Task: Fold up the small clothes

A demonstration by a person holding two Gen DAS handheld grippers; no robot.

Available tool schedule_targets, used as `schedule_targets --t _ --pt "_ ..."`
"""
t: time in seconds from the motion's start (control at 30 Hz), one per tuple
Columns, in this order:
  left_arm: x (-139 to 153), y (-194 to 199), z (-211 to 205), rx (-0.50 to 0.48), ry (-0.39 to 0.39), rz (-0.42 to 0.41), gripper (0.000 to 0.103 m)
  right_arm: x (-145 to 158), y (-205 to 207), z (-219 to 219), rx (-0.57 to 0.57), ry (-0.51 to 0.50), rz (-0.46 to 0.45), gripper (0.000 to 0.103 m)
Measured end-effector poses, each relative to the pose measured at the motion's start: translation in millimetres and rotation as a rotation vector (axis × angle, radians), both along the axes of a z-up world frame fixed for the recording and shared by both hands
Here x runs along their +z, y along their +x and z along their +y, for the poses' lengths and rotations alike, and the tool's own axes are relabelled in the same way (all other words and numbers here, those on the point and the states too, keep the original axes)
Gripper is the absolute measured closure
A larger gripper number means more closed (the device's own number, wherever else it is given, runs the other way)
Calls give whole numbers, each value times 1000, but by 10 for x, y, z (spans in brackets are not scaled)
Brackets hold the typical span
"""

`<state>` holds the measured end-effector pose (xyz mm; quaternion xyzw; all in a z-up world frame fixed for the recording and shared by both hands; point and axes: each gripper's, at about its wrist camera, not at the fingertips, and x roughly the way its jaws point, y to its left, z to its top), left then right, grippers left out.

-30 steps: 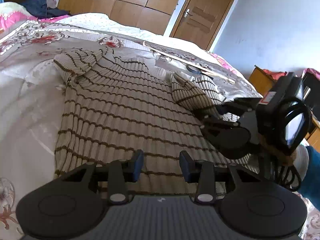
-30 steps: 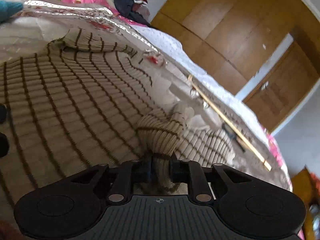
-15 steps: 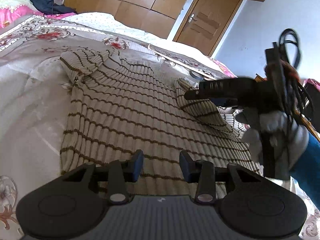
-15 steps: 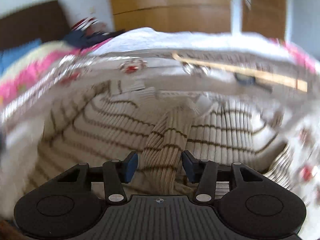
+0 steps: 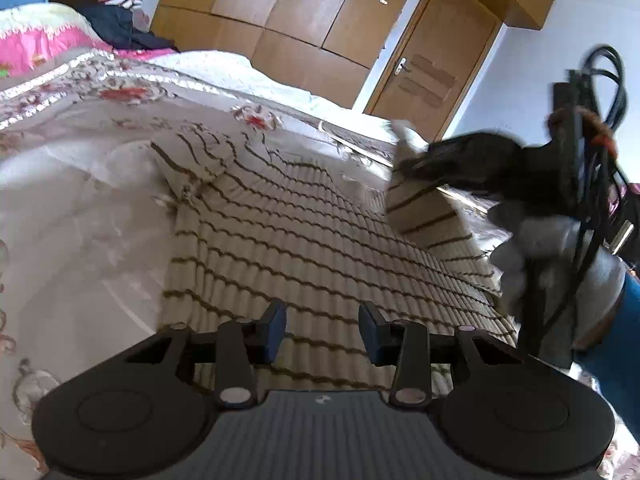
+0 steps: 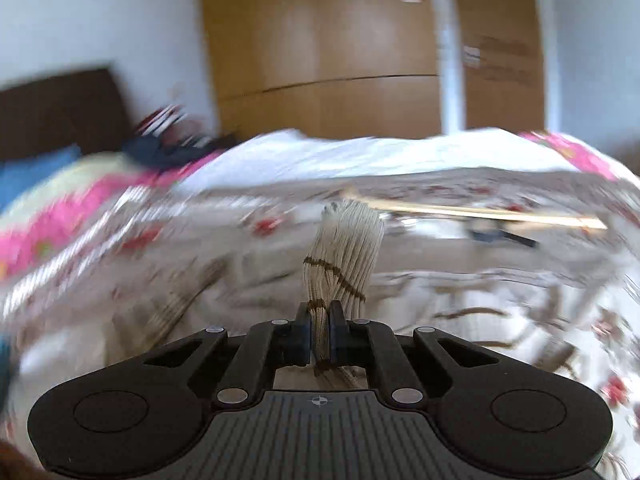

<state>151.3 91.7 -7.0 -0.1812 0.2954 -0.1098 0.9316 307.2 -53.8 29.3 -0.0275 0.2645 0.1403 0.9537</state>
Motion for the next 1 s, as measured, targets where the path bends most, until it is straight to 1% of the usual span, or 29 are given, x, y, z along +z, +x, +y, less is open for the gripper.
schedule_targets --t 0.03,0.07,0.13,0.2,0.3,0.4,0.47,0.57,0.63,0.67,0.7,0.73,0.8,0.83,0.93,1.0 --pt "-6 2 1 -1 4 2 53 -115 -1 138 53 -70 31 94" --pt "-11 4 2 -2 4 5 53 -212 -11 216 75 -109 49 89" --pt "-18 5 4 -2 6 7 53 -363 -52 312 128 -165 79 89" --pt "-18 4 16 0 2 7 53 -397 -118 325 144 -180 66 86" --pt "-21 5 32 3 -9 10 53 -355 -144 315 174 -175 66 79" --pt "-24 0 36 6 -11 11 53 -362 -180 369 193 -214 42 78" --pt "-26 -2 38 9 -11 11 53 -367 -170 424 203 -224 34 74" --pt "-25 -2 42 13 -13 12 53 -368 -198 483 229 -240 10 74" --pt "-27 1 46 14 -16 15 53 -393 -220 539 238 -296 -14 73" --pt "-32 6 49 14 -17 18 53 -412 -218 565 235 -324 -19 71" --pt "-33 8 49 14 -17 19 53 -428 -210 578 235 -335 -21 71" --pt "-31 7 51 15 -18 18 53 -430 -202 583 229 -336 -25 73" --pt "-24 0 52 17 -18 13 53 -401 -155 581 164 -324 -11 88" --pt "-25 0 53 19 -19 14 53 -360 -106 532 117 -279 6 95" --pt "-23 -4 67 23 -24 12 53 -227 -6 375 21 -144 13 95" --pt "-14 -10 75 26 -25 7 53 -218 1 379 45 -124 3 95"
